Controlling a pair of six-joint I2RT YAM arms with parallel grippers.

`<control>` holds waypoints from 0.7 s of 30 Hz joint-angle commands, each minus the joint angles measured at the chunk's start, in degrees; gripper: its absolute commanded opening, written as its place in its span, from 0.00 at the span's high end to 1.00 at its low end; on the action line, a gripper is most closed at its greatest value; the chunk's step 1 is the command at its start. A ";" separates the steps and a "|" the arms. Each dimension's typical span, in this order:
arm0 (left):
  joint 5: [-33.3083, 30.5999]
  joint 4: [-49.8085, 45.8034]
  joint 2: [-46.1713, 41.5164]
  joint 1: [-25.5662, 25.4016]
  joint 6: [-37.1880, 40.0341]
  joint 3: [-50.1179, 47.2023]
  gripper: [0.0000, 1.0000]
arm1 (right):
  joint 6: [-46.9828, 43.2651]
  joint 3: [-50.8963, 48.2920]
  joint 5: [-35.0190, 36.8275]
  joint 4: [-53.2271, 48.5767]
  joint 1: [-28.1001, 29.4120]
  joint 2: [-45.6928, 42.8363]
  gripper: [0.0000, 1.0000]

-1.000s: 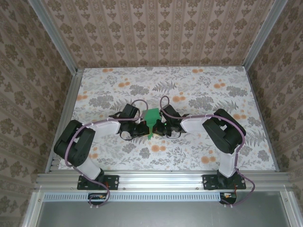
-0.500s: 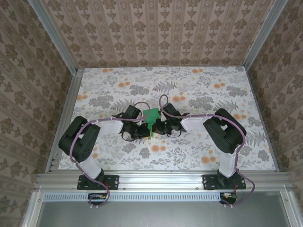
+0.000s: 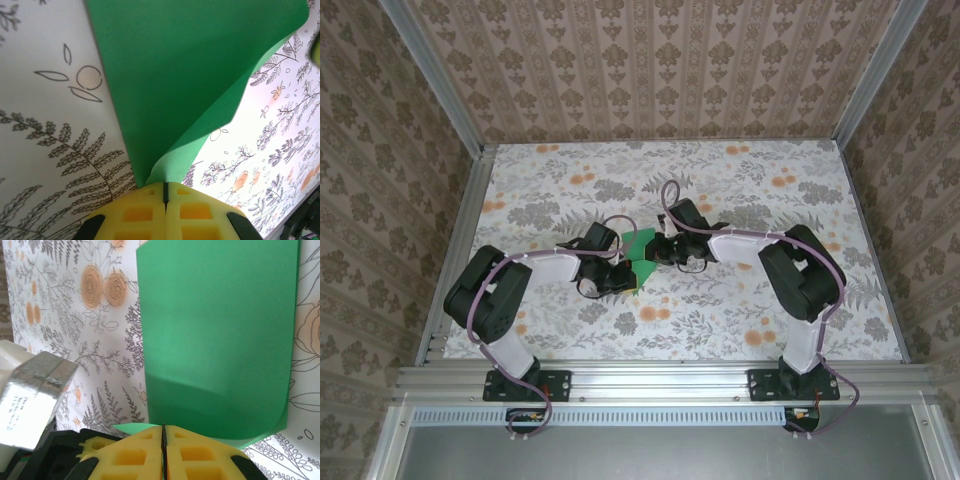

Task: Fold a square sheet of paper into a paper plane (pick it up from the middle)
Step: Third fold the triangle at the center of the table.

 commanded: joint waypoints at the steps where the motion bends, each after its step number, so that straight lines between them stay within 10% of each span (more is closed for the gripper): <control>1: -3.06 -3.77 0.55 0.11 1.11 0.16 1.00 | -1.86 1.49 -1.35 -2.79 0.19 2.16 0.89; 21: -2.27 -4.34 -1.78 0.33 1.81 0.76 1.00 | -2.43 2.64 2.36 -4.73 -0.78 6.95 0.90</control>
